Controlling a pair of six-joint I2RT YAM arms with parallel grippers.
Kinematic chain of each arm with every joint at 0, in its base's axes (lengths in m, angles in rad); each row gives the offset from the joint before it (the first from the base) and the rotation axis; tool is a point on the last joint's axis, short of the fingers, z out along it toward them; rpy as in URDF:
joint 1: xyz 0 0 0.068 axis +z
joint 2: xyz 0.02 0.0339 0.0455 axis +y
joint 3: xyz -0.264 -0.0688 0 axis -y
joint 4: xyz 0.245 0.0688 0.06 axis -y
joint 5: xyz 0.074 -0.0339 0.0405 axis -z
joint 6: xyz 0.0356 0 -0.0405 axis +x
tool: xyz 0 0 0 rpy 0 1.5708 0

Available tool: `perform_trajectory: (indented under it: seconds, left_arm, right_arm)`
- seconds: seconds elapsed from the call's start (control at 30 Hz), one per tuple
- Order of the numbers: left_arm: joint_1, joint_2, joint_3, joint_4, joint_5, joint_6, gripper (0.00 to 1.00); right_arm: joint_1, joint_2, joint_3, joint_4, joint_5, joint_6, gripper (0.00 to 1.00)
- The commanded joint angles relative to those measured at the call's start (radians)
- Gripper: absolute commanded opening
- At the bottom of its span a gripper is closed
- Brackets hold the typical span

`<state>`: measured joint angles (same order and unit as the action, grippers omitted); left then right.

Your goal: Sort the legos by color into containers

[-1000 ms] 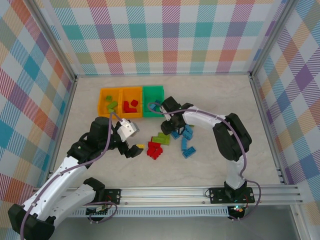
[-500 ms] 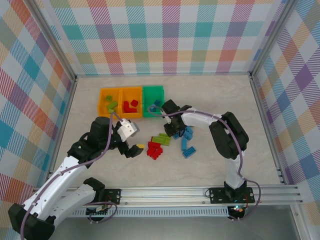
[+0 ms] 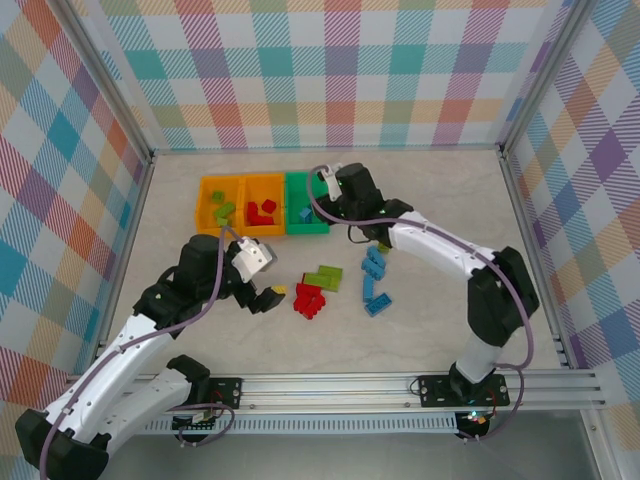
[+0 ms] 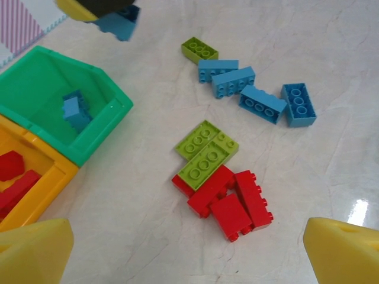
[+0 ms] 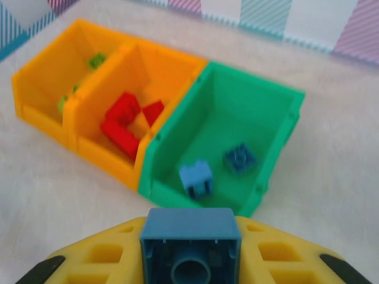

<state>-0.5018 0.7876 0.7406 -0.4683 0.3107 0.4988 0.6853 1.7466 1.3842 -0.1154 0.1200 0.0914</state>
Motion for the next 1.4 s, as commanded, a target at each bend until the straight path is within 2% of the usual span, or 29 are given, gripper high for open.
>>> perform_trajectory:
  seconds: [0.0, 0.27, 0.37, 0.47, 0.57, 0.67, 0.77, 0.9, 1.0, 1.17, 1.3, 1.37]
  left_arm:
    - [-0.011, -0.029, -0.018, 0.026, -0.047, 0.012, 1.00]
    - [-0.011, -0.027, -0.023, 0.032, -0.053, 0.012, 1.00]
    - [-0.011, -0.024, -0.023, 0.033, -0.053, 0.011, 1.00]
    - [-0.011, -0.024, -0.023, 0.034, -0.054, 0.010, 1.00]
    - [-0.011, -0.024, -0.023, 0.035, -0.053, 0.010, 1.00]
    - [-0.011, -0.024, -0.024, 0.037, -0.055, 0.009, 1.00]
    - [-0.011, -0.021, -0.026, 0.039, -0.051, 0.005, 1.00]
    - [-0.011, -0.007, -0.019, 0.052, -0.064, -0.045, 1.00]
    - [-0.010, 0.035, 0.019, 0.039, -0.092, -0.154, 1.00]
    - [-0.020, 0.200, 0.217, -0.144, -0.137, -0.405, 1.00]
    - [-0.055, 0.338, 0.288, -0.194, -0.202, -0.705, 0.98]
    - [-0.103, 0.394, 0.273, -0.174, -0.227, -0.817, 0.97]
  right_arm:
    - [-0.007, 0.136, 0.099, 0.152, 0.036, -0.016, 0.29]
    - [-0.012, 0.428, 0.407, 0.093, 0.023, -0.043, 0.28]
    - [-0.014, 0.501, 0.500, 0.047, 0.018, -0.042, 0.31]
    - [-0.016, 0.536, 0.552, 0.008, 0.011, -0.038, 0.39]
    - [-0.016, 0.514, 0.555, -0.031, 0.010, -0.032, 0.51]
    - [-0.020, 0.423, 0.461, -0.011, 0.020, -0.033, 0.59]
    - [-0.027, 0.272, 0.306, 0.016, 0.009, -0.022, 0.62]
    - [-0.030, -0.013, 0.027, 0.013, -0.072, -0.013, 0.70]
    - [-0.029, -0.244, -0.140, -0.103, -0.163, 0.034, 0.77]
    - [-0.029, -0.601, -0.383, -0.359, -0.316, 0.159, 0.89]
    - [-0.027, -0.744, -0.449, -0.649, -0.392, 0.264, 1.00]
    - [-0.027, -0.788, -0.471, -0.734, -0.408, 0.302, 1.00]
